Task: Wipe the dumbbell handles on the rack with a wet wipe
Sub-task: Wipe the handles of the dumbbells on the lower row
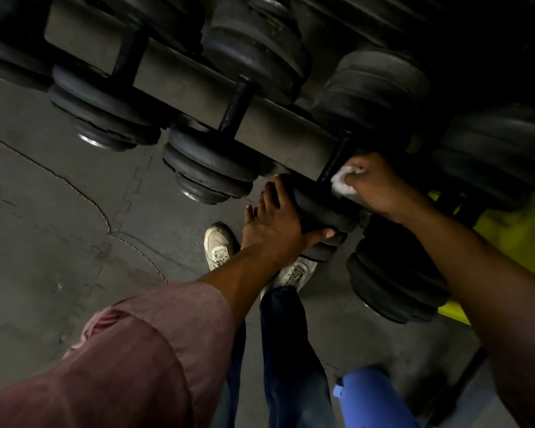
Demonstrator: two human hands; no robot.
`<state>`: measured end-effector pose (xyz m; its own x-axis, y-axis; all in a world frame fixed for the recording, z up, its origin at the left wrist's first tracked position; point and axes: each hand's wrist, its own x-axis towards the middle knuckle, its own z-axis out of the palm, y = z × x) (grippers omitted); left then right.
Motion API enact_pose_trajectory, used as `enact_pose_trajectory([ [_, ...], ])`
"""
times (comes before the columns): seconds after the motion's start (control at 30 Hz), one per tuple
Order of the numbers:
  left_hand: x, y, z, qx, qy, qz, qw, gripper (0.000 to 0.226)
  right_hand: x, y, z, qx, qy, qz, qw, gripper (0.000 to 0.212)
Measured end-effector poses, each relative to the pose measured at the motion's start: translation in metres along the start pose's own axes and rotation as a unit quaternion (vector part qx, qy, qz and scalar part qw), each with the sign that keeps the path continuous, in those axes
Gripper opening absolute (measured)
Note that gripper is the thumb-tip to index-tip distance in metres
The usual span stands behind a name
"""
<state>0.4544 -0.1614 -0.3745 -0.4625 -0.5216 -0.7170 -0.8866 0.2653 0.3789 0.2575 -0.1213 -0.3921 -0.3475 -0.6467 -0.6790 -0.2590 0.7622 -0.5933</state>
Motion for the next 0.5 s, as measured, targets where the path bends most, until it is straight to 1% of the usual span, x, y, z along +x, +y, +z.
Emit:
enact_pose_trajectory([
  [0.03,0.000,0.000,0.000,0.001,0.003,0.002,1.000,0.137,-0.004,-0.006,0.001,-0.033,0.048,-0.037,0.998,0.018],
  [0.07,0.000,-0.001,0.001,0.002,0.008,0.004,1.000,0.137,-0.008,-0.013,0.002,-0.107,0.108,-0.081,0.985,0.020],
  [0.1,-0.001,-0.001,0.002,0.002,0.010,0.005,1.000,0.137,-0.012,-0.016,0.003,-0.183,0.152,-0.136,0.962,0.026],
  [0.13,-0.001,-0.002,0.002,0.002,0.010,0.006,1.000,0.137,-0.013,-0.015,0.005,-0.234,0.171,-0.189,0.938,0.032],
  [0.2,0.000,-0.002,0.002,0.001,0.005,0.005,1.000,0.136,-0.009,-0.005,0.010,-0.297,0.142,-0.227,0.916,0.042],
  [0.23,0.001,-0.002,0.002,0.003,0.002,0.004,1.000,0.137,-0.007,0.001,0.013,-0.358,0.130,-0.231,0.895,0.047],
  [0.3,0.001,-0.001,0.002,0.005,-0.002,0.004,1.000,0.137,-0.002,0.012,0.016,-0.471,0.119,-0.246,0.839,0.049],
  [0.37,0.002,-0.002,0.002,0.002,0.001,0.004,1.000,0.136,0.001,0.012,0.016,-0.539,0.102,-0.261,0.795,0.052],
  [0.43,0.002,-0.003,0.002,-0.002,0.003,0.003,1.000,0.137,0.002,0.006,0.015,-0.614,0.076,-0.249,0.745,0.058],
  [0.5,0.003,-0.004,0.003,-0.004,0.001,0.001,1.000,0.137,0.005,0.000,0.012,-0.691,0.055,-0.227,0.684,0.064],
])
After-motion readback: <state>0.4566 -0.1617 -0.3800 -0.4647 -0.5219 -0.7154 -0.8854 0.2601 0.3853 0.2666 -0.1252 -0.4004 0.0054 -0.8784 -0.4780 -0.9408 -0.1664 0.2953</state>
